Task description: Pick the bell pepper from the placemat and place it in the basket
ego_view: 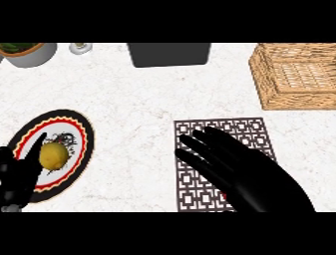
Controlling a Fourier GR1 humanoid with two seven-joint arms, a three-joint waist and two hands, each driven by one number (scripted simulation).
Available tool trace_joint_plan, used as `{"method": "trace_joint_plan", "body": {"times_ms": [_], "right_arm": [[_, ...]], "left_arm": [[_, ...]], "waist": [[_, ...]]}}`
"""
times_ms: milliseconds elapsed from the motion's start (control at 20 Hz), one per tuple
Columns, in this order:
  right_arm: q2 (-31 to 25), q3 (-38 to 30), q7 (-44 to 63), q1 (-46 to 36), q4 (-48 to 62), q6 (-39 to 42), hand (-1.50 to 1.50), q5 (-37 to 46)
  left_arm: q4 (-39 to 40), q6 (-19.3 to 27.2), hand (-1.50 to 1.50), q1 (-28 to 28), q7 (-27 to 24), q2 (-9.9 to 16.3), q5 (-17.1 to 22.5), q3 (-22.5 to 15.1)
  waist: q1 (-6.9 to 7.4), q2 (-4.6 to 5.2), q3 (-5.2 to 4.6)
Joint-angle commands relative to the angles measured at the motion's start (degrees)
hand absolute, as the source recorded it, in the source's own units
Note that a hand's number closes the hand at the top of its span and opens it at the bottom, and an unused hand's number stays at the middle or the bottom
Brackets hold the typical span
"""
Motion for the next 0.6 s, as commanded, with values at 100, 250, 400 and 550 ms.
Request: {"method": "trace_joint_plan", "body": {"times_ms": [100, 250, 400, 550], "right_arm": [[-7.8, -3.8, 13.6, -4.2, -12.4, 18.1, -1.5, -3.9], [-11.7, -5.9, 18.0, -3.1, -16.0, 26.8, -1.5, -10.6], [-13.8, -7.7, 22.5, -3.0, -17.8, 33.5, -1.5, -15.1], [-14.9, -11.7, 24.9, -4.0, -19.2, 39.2, -1.5, -20.5]], "left_arm": [[1.8, -0.7, 0.0, 4.3, 0.1, -3.8, -0.5, -3.6], [-0.8, -0.7, 0.0, 3.1, 2.4, -2.7, -0.1, -3.1], [-1.0, -0.8, 0.0, 4.9, 1.4, -3.3, -0.4, -3.4], [-0.8, -1.3, 0.0, 3.8, 2.4, -3.3, -0.3, -3.5]], "waist": [[0.49, 1.05, -0.92], [0.12, 1.06, -0.85], [0.31, 1.08, -0.88], [0.42, 1.3, -0.81]]}}
